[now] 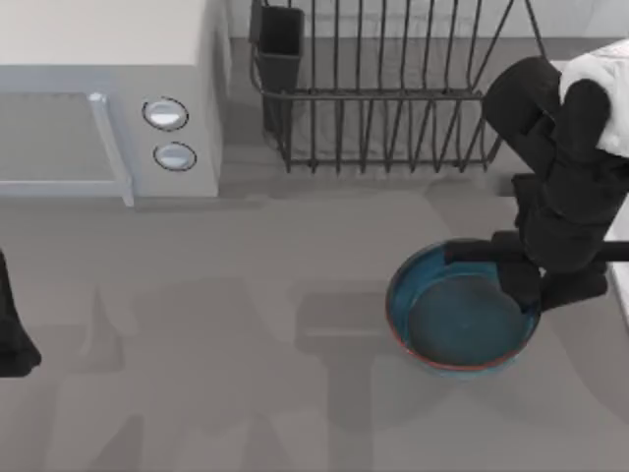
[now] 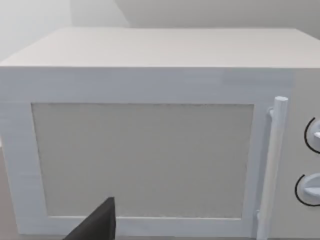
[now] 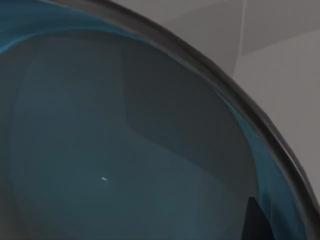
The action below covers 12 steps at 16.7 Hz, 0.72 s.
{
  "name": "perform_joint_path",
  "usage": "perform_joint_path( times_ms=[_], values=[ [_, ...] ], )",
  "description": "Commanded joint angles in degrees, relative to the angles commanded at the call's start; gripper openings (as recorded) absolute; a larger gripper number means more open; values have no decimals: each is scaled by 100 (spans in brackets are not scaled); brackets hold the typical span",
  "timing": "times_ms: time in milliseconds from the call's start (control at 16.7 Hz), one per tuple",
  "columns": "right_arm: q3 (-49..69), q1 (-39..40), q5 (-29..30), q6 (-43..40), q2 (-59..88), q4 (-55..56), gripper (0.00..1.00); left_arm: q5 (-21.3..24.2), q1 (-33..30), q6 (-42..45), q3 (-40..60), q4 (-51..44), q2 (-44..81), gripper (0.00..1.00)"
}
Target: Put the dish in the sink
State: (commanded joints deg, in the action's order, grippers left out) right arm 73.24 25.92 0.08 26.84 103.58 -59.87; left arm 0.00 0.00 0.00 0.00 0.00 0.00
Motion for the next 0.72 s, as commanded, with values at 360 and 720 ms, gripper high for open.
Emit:
perform_joint_path(
  times_ms=[360, 720],
  values=[
    [1374, -28, -2, -44, -443, -1852, 0, 0, 0, 0, 0, 0, 0, 100],
    [1525, -14, -5, -44, -495, -2009, 0, 0, 0, 0, 0, 0, 0, 100]
  ],
)
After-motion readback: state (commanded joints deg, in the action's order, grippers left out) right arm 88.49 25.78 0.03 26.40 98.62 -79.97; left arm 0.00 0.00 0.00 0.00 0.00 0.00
